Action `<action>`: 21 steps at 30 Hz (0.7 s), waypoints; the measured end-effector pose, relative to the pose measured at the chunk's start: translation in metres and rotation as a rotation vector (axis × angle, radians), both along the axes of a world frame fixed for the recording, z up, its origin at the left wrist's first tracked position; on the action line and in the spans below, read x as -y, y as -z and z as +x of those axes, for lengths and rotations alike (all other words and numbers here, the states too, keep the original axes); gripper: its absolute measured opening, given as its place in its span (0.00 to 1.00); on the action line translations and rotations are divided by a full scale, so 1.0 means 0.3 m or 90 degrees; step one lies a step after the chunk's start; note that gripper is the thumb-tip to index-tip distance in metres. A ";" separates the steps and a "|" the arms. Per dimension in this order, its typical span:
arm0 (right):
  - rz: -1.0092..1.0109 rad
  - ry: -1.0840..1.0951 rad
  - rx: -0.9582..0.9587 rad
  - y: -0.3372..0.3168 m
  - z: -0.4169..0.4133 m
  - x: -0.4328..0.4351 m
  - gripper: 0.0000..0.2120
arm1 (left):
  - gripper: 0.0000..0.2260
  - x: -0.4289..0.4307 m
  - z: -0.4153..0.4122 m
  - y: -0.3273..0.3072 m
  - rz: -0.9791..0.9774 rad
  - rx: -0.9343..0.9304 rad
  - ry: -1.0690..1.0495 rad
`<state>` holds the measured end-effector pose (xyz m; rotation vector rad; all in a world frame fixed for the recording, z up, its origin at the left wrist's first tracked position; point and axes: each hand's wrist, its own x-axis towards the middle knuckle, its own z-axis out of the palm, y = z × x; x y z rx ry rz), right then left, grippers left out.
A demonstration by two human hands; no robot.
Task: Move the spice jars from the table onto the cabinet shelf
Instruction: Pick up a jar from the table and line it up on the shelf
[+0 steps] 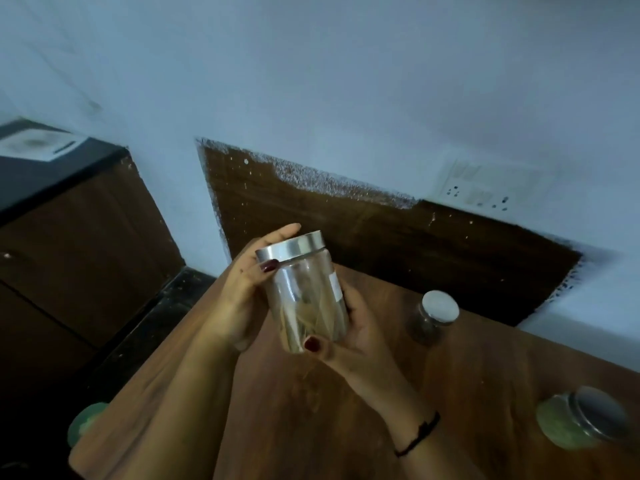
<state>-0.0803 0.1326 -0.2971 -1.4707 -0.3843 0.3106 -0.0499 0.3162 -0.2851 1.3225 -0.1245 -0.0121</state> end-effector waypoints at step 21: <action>0.239 0.223 0.047 -0.310 -0.042 0.199 0.47 | 0.34 0.370 -0.077 -0.359 -0.060 -0.054 0.062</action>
